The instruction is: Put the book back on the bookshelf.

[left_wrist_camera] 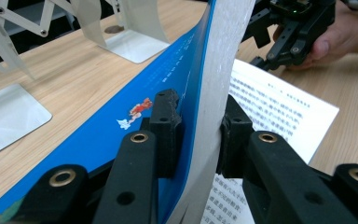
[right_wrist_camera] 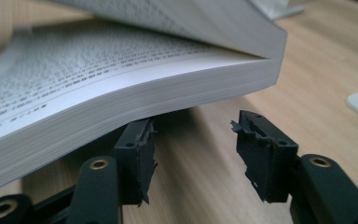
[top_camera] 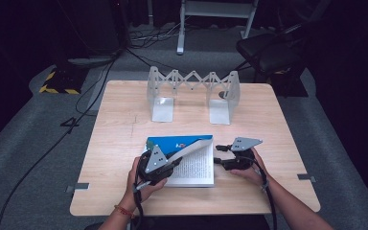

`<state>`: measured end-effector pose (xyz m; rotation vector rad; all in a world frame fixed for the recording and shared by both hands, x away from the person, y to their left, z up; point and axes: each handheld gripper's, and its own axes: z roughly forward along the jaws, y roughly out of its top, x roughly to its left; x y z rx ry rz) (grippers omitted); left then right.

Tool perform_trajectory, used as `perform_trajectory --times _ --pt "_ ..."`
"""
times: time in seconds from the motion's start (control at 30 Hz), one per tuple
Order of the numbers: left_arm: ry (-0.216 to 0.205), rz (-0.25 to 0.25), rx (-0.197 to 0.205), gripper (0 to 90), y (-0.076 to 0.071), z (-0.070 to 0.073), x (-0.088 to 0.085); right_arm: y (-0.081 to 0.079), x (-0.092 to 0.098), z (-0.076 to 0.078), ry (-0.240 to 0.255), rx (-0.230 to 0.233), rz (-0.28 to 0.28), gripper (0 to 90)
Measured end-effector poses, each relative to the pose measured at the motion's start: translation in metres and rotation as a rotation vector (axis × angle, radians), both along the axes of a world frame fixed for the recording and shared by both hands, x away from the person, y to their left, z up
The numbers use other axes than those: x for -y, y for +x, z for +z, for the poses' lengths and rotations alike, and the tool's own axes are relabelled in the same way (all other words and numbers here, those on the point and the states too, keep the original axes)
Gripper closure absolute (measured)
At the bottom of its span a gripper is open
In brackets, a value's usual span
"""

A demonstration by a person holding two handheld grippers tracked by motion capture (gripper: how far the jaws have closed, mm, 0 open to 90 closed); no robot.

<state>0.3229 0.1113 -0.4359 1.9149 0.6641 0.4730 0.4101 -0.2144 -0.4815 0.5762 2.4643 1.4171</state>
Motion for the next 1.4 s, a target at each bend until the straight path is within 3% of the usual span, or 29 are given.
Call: perform_trajectory --times 0.03,0.27,0.43,0.53,0.77,0.97,1.1,1.17,1.27,1.4 --pt "-0.009 -0.001 0.001 72.6 0.0 0.001 0.001 0.0 0.003 0.004 0.031 -0.002 -0.005 47.1" --pt "0.008 -0.047 0.007 71.8 -0.004 0.005 0.019 -0.001 0.016 0.026 0.074 0.042 -0.013 48.1" --pt "0.008 -0.05 0.017 71.5 -0.009 0.008 0.02 -0.005 0.015 0.04 0.068 0.098 -0.023 48.2" --pt "0.007 -0.059 0.033 72.0 -0.007 0.011 0.021 -0.009 0.013 0.048 0.1 0.127 -0.047 51.6" --pt "-0.003 -0.07 0.04 72.0 -0.004 0.012 0.021 -0.008 0.011 0.055 0.107 0.137 -0.049 53.4" --pt "-0.046 -0.052 0.039 70.6 -0.012 0.016 0.002 -0.015 -0.003 0.067 0.159 0.165 -0.026 53.6" --pt "-0.038 -0.034 0.054 69.0 -0.021 0.014 -0.005 -0.018 -0.014 0.076 0.188 0.182 -0.001 53.5" --pt "-0.063 -0.023 0.058 67.6 -0.024 0.013 -0.012 -0.019 -0.023 0.083 0.2 0.189 0.013 53.5" --pt "-0.072 -0.018 0.064 67.3 -0.025 0.013 -0.017 -0.02 -0.028 0.087 0.202 0.197 0.027 53.5" --pt "-0.061 -0.025 0.06 60.0 -0.027 0.009 -0.017 -0.021 -0.036 0.094 0.195 0.202 0.049 53.5"
